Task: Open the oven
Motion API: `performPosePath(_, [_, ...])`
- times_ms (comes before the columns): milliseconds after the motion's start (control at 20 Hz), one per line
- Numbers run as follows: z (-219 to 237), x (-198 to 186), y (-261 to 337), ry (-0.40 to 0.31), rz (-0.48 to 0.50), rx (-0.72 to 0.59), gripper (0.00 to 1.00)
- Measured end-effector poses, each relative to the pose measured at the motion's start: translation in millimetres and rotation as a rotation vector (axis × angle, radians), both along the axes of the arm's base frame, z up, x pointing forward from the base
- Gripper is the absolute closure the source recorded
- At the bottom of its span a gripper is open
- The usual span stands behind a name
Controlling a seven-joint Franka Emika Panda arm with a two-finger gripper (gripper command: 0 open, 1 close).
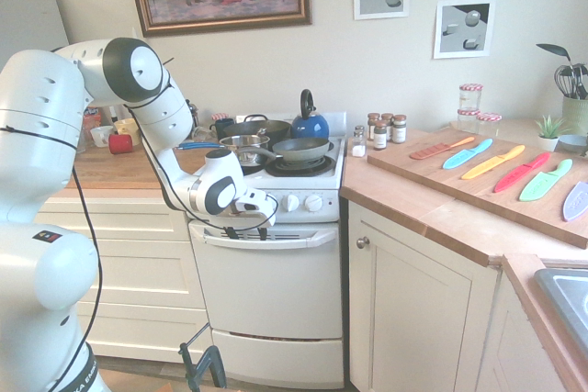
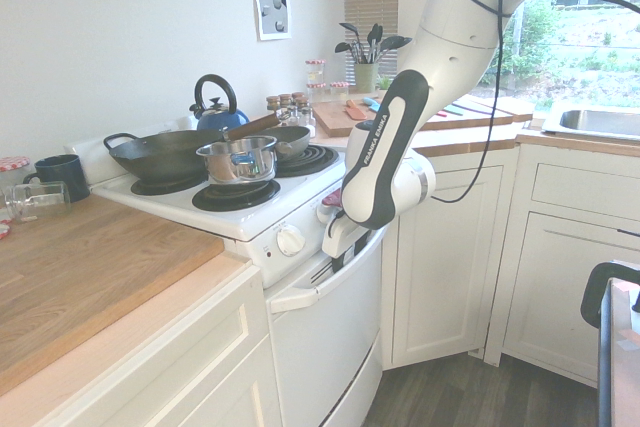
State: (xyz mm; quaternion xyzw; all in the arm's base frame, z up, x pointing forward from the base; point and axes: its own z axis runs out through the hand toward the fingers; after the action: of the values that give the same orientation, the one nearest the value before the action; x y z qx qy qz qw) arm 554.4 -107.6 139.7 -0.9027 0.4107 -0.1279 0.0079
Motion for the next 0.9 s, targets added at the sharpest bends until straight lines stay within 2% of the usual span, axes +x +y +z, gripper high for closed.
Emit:
performPosePath(200, [-31,-59,-40,0.088,-0.057,0.004,0.0])
performPosePath(300, [-41,-83,-56,0.115,-0.029,-0.003,0.0])
performPosePath(900, [-64,-173,-122,0.157,0.055,0.007,0.0])
